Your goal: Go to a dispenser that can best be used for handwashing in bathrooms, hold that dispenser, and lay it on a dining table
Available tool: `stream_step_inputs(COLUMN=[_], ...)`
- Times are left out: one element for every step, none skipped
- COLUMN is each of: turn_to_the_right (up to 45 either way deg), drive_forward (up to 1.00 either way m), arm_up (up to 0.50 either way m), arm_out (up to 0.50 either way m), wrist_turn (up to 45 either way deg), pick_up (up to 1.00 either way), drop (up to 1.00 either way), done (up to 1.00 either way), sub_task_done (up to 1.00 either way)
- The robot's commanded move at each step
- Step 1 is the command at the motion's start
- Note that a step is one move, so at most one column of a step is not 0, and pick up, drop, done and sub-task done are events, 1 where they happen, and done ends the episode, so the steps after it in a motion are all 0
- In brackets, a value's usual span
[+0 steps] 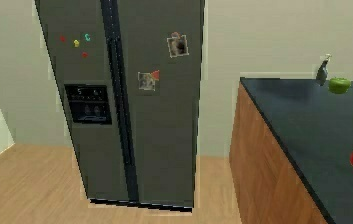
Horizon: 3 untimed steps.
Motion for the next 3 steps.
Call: stream_step_inputs(turn_to_the_right=[0.0, -45.0, -39.0], drive_forward=[0.00, 0.00, 0.00], arm_up=[0.00, 0.00, 0.00], arm_out=[-0.16, 0.00, 0.00], wrist_turn=[0.0, 0.0, 0.0], pick_up=[0.00, 0.00, 0.00], drop=[0.00, 0.00, 0.00], done=[0.00, 0.00, 0.00], sub_task_done=[0.00, 0.00, 0.00])
